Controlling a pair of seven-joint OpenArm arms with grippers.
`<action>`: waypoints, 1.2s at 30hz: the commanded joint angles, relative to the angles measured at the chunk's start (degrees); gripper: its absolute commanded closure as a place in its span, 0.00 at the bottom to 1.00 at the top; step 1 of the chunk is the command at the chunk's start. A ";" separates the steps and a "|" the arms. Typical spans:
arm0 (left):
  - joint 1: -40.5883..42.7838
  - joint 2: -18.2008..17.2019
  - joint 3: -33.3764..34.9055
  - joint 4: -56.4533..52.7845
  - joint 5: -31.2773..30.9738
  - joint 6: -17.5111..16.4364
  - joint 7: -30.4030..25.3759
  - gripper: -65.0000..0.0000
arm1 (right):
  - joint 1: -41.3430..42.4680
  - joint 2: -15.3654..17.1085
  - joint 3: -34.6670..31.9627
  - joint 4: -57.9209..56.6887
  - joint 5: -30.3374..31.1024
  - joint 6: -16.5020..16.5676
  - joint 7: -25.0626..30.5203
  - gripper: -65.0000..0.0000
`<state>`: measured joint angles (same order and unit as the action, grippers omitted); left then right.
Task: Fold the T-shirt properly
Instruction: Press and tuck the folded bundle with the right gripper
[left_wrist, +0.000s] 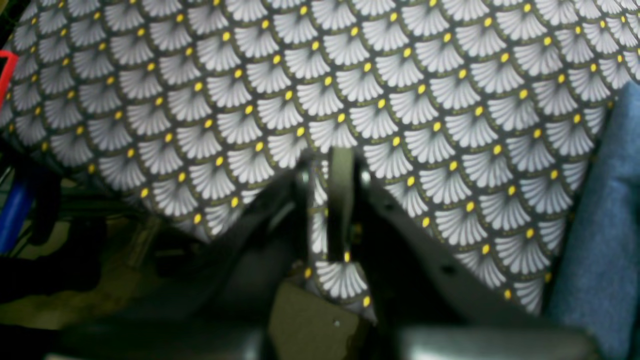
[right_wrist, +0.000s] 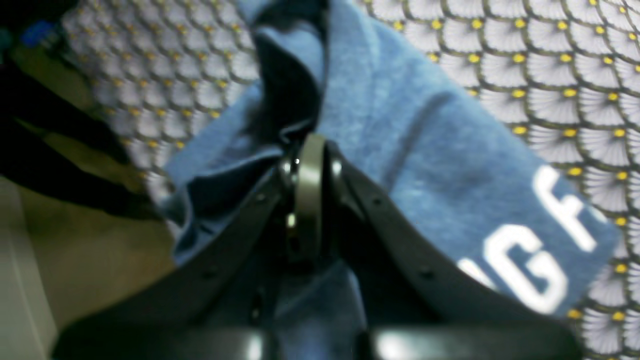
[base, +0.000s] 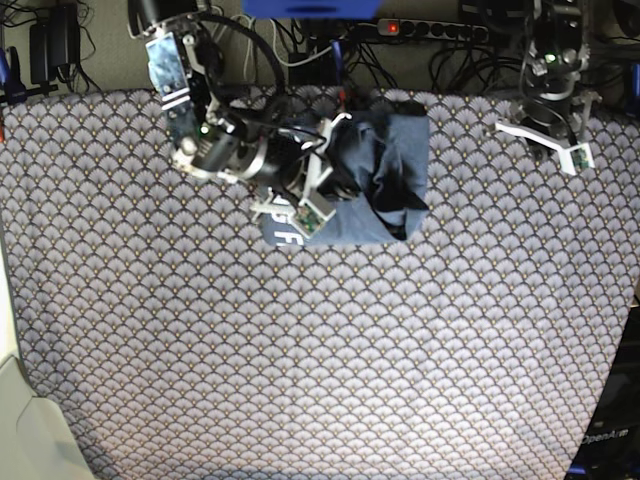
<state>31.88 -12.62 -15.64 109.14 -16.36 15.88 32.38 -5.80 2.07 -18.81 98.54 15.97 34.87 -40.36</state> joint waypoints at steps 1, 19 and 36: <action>0.34 -0.52 -0.23 1.14 0.32 0.08 -1.39 0.92 | -0.04 -0.09 0.04 -0.12 1.04 0.34 1.99 1.00; 1.57 -0.61 -0.58 1.41 0.49 0.08 -1.39 0.92 | 6.20 -3.60 -11.04 -11.99 1.04 0.34 3.39 1.00; 1.48 -0.61 -0.67 1.32 0.49 0.08 -1.39 0.92 | 8.04 0.97 -11.21 -3.11 1.04 0.34 3.48 1.00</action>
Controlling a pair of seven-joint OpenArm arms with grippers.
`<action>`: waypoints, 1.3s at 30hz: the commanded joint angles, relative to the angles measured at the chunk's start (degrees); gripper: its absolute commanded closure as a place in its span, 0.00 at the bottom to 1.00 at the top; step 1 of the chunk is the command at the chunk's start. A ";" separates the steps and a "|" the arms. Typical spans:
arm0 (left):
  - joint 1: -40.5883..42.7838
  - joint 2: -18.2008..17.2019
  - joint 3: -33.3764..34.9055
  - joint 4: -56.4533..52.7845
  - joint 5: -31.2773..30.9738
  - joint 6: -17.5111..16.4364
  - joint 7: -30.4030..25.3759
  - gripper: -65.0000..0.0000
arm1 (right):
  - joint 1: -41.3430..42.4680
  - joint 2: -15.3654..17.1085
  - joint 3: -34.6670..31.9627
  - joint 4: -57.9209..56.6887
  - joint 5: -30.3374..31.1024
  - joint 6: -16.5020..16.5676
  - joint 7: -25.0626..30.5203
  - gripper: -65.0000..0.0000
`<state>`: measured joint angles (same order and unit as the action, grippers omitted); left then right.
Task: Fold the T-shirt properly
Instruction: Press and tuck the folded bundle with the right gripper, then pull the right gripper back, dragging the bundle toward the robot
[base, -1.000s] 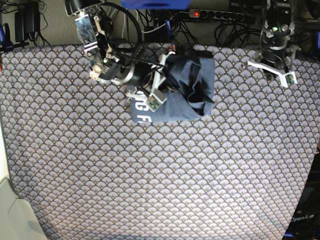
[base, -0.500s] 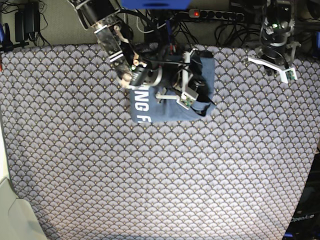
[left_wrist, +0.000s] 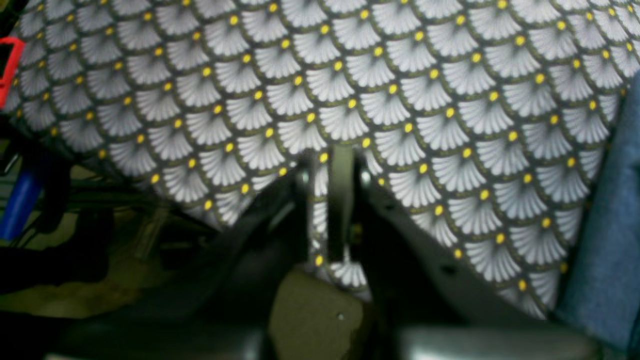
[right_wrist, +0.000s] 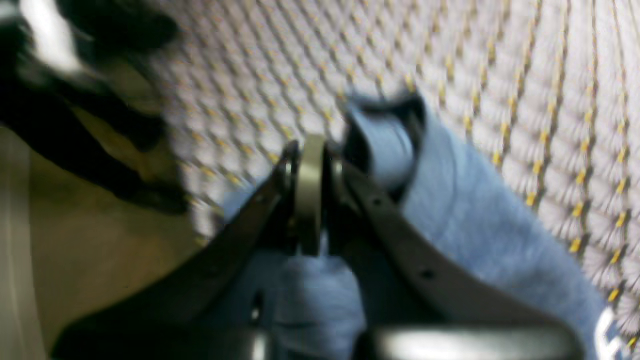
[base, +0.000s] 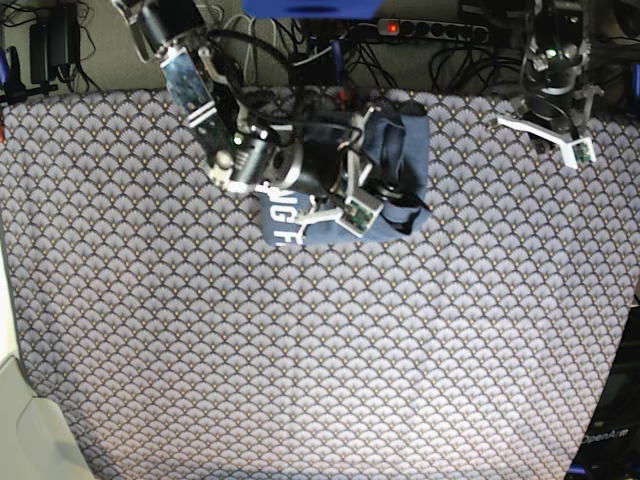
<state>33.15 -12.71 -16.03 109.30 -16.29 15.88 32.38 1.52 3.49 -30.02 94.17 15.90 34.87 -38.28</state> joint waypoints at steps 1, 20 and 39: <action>0.48 -0.52 -0.28 1.17 0.43 0.08 -1.39 0.92 | 1.51 -0.54 0.00 -0.85 1.11 0.34 1.40 1.00; 1.45 -0.52 -0.28 1.17 0.43 0.08 -1.39 0.92 | 4.50 -2.30 -0.53 -6.21 1.11 0.34 4.83 1.00; 1.45 -0.52 -0.28 0.73 0.43 0.08 -1.39 0.92 | 5.29 -0.19 4.83 -6.65 1.11 0.25 6.15 1.00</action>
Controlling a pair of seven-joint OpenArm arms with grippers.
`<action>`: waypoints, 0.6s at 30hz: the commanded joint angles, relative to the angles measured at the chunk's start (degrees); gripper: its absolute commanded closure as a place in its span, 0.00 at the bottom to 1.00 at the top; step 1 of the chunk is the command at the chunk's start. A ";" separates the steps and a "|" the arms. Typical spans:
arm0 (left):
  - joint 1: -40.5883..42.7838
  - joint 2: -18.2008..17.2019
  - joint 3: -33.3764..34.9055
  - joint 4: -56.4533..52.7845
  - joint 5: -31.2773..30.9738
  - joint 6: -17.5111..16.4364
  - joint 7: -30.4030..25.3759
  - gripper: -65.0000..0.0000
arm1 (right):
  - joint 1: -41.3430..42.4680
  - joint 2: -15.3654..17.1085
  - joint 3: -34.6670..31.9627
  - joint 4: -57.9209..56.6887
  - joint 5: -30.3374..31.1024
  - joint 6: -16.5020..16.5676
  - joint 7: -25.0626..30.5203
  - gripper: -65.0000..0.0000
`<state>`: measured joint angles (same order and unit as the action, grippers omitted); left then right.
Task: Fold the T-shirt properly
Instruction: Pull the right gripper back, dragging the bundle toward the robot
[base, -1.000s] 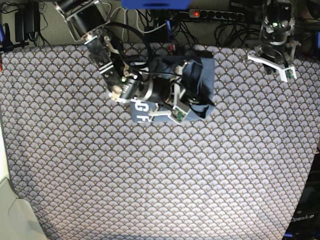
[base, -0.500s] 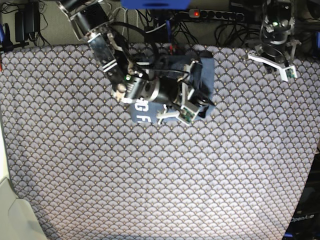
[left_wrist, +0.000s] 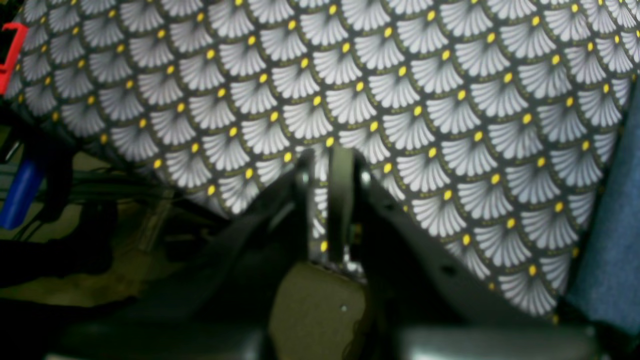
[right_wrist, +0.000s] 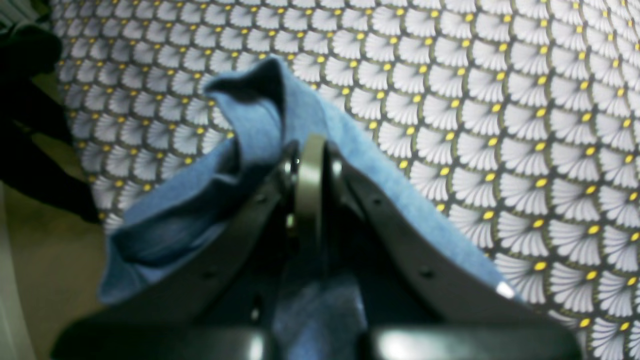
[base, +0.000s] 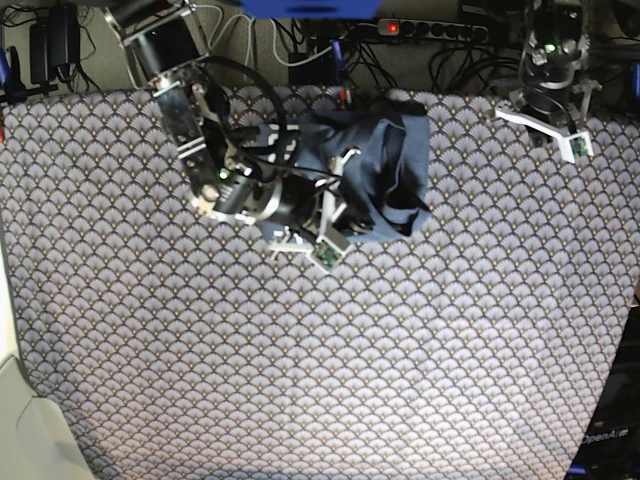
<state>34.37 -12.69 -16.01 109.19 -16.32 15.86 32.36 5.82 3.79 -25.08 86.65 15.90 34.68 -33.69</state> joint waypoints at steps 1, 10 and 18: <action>0.22 -0.54 -0.30 0.84 0.45 0.10 -1.37 0.92 | 0.99 -0.67 -0.19 -0.37 1.11 0.44 2.44 1.00; 1.63 -0.54 -0.03 1.36 0.45 0.10 -1.37 0.92 | 2.57 -6.39 -3.71 -9.42 1.11 0.44 5.16 1.00; 6.73 -0.54 2.16 1.45 0.10 0.10 -1.46 0.92 | 2.92 -7.00 -6.79 -2.48 1.11 0.44 5.60 1.00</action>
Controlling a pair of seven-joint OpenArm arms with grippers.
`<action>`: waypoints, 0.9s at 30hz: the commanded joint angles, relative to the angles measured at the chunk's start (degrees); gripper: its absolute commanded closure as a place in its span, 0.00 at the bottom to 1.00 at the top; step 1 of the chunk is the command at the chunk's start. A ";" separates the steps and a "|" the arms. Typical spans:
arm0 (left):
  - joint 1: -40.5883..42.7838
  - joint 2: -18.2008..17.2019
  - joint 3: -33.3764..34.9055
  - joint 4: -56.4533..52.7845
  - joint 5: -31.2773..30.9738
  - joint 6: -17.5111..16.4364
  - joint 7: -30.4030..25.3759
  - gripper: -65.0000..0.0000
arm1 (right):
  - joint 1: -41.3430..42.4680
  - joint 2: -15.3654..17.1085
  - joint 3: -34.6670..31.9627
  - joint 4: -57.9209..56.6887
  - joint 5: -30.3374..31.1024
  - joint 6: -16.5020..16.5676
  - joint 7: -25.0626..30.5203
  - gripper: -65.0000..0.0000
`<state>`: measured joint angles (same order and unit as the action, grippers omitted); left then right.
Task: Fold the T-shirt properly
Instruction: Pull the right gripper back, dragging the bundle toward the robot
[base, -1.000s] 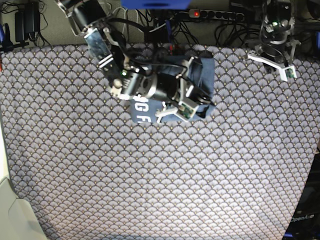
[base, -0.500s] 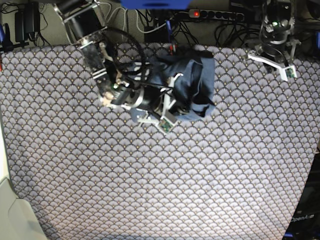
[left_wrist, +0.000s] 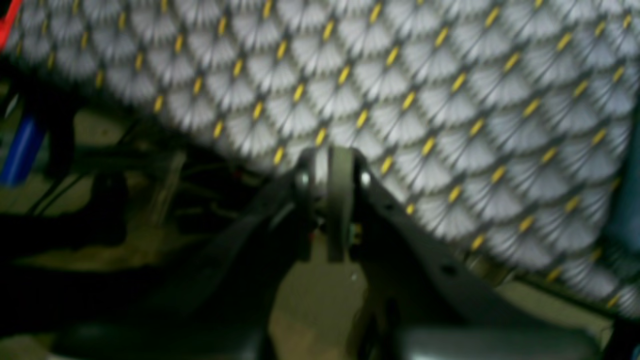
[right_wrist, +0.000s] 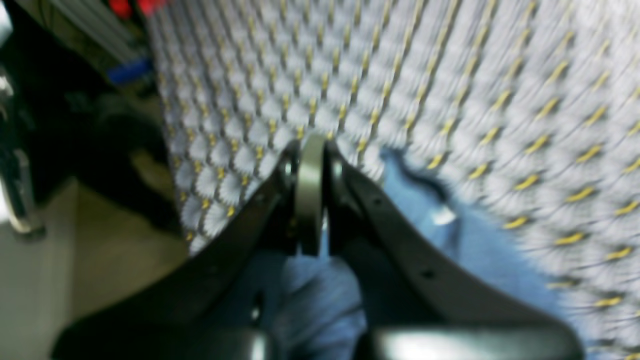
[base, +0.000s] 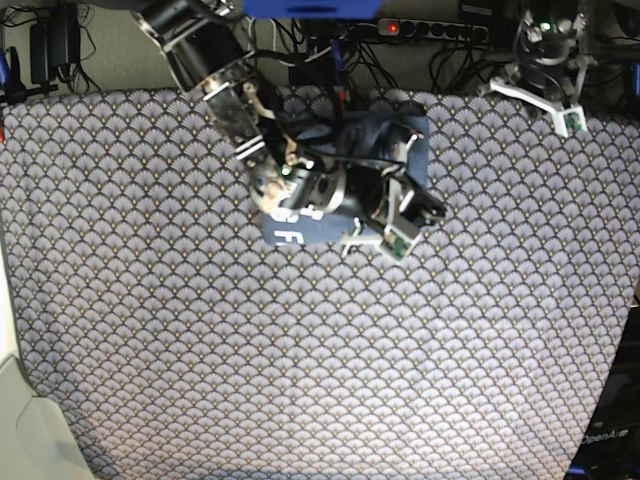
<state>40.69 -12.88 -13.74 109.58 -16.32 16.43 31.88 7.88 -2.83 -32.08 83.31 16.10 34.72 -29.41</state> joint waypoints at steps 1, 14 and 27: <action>1.03 -0.52 0.95 1.15 0.10 -0.47 -0.98 0.92 | 0.96 0.85 0.21 2.36 0.91 0.40 1.32 1.00; -2.05 -3.51 20.29 3.96 0.45 0.15 -0.98 0.99 | -7.84 12.90 14.54 14.41 0.91 0.40 0.35 1.00; -7.32 -1.49 21.96 -0.44 0.10 0.15 -0.89 0.99 | -14.34 15.89 20.25 16.16 0.91 0.49 0.53 1.00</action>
<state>33.89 -14.28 8.25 108.01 -16.27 16.78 32.62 -7.05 12.86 -12.01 98.48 16.10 34.85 -30.37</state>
